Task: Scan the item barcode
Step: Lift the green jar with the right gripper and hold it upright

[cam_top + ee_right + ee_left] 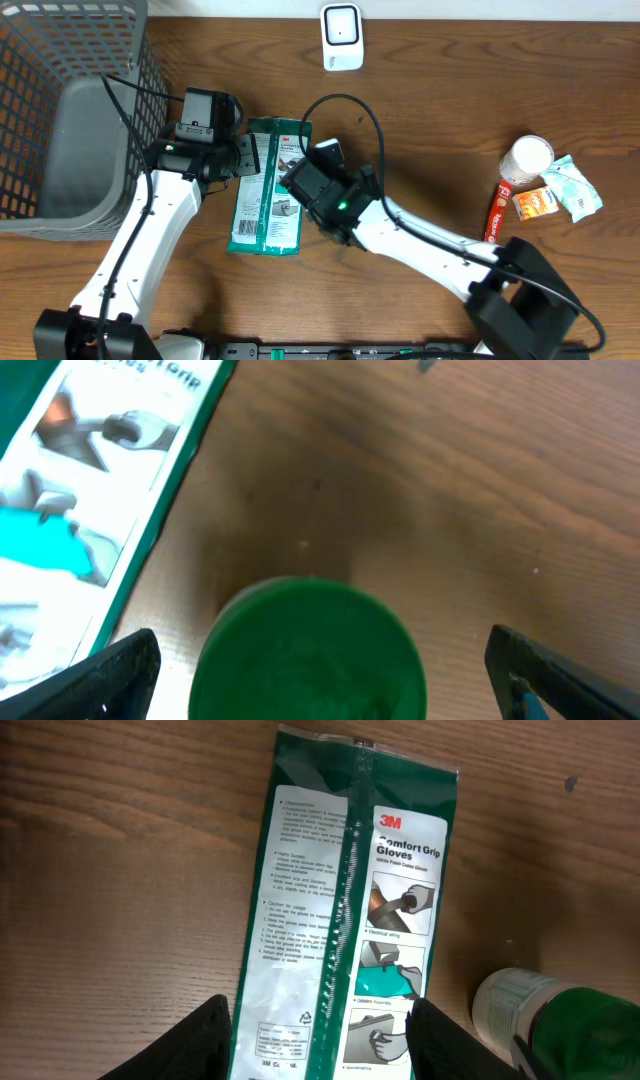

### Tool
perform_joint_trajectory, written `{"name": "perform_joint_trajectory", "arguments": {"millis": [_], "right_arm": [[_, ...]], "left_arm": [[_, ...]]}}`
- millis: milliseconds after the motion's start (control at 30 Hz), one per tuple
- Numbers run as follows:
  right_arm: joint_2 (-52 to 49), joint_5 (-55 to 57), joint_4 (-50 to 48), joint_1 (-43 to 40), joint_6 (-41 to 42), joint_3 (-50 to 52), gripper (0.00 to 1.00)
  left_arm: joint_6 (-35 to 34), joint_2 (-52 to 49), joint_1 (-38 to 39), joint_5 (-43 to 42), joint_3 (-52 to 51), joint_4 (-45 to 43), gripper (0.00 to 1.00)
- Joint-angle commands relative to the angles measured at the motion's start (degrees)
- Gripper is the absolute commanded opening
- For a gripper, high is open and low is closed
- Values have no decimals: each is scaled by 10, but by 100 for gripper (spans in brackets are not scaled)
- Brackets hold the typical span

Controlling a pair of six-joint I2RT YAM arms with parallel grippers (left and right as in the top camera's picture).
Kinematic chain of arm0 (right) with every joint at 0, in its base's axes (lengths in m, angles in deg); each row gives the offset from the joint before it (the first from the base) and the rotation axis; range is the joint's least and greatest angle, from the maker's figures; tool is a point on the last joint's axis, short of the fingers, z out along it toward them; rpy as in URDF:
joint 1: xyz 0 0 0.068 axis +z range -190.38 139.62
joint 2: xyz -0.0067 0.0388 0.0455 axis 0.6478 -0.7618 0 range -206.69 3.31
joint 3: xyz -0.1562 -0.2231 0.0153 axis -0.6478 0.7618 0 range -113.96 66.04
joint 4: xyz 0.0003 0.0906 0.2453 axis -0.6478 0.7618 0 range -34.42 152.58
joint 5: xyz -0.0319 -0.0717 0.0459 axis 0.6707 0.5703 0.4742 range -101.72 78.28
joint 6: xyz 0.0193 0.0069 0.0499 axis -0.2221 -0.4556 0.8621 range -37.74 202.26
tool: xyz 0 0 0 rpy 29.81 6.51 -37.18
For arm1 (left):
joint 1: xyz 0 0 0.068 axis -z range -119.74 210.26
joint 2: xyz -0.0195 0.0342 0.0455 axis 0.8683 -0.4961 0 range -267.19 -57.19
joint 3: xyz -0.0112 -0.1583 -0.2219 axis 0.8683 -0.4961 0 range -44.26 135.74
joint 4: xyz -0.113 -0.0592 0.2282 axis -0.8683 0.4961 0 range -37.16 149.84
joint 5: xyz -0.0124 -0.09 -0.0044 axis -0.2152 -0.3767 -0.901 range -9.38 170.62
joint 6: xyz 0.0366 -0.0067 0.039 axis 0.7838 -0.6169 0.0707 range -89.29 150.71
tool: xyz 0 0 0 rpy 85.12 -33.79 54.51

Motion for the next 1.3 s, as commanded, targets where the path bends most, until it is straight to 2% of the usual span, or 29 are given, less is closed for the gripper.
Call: {"name": "perform_joint_trajectory", "arguments": {"millis": [0,200,300,433,633,700,933,1267], "right_arm": [[59,-101,41,-37,-45,-62,99],[82,-283,200,-106,-91,-208,99],[77,-301,287,-131,-94,-271,99],[77,-324,350,-145,-95,-294,99],[43,-348,364,-138,-106,-294,99],[21,-345,354,-132,-110,-294,99],[-70,-296,325,-115,-112,-294,98],[-186,-296,323,-110,-112,-294,94]], "left_arm": [[1,6,-3,8,-1,0,54],[1,6,-3,8,-1,7,55],[-4,6,-3,8,-1,19,55],[-15,6,-3,8,-1,35,56],[-24,5,-4,21,-1,37,56],[-38,5,-3,33,-1,37,62],[-44,5,-3,35,-1,41,64],[-44,5,-3,35,-1,45,71]]}}
